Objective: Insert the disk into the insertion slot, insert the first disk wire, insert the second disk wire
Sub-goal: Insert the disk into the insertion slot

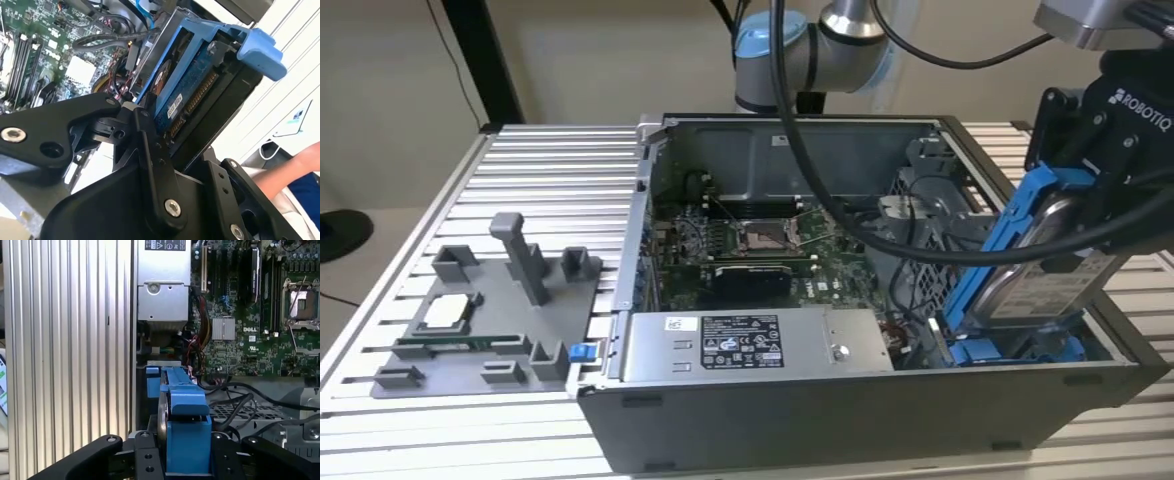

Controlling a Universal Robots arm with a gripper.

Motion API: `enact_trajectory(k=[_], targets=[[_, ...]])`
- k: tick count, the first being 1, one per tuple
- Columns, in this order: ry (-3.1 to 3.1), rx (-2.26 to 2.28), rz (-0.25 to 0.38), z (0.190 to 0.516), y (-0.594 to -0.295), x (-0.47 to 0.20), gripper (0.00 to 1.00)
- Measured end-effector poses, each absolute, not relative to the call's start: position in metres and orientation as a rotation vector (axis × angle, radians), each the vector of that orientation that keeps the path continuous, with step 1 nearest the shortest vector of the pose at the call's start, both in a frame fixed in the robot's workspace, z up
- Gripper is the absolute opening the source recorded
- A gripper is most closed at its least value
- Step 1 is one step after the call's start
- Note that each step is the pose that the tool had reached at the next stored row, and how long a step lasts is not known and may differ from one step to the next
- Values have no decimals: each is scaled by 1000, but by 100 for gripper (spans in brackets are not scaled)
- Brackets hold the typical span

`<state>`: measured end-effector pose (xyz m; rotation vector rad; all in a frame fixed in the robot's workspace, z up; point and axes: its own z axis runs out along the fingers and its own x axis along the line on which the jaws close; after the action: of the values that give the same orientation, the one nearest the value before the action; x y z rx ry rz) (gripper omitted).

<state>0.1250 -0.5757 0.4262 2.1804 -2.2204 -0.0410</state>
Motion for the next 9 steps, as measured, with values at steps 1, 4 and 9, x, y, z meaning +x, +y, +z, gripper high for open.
enact_trajectory(k=[1, 4, 9], targets=[[-2220, 2180, -41, 424, -576, 125, 0], [-2220, 2180, -41, 419, -576, 126, 0], [-2220, 2181, -41, 410, -576, 126, 0]])
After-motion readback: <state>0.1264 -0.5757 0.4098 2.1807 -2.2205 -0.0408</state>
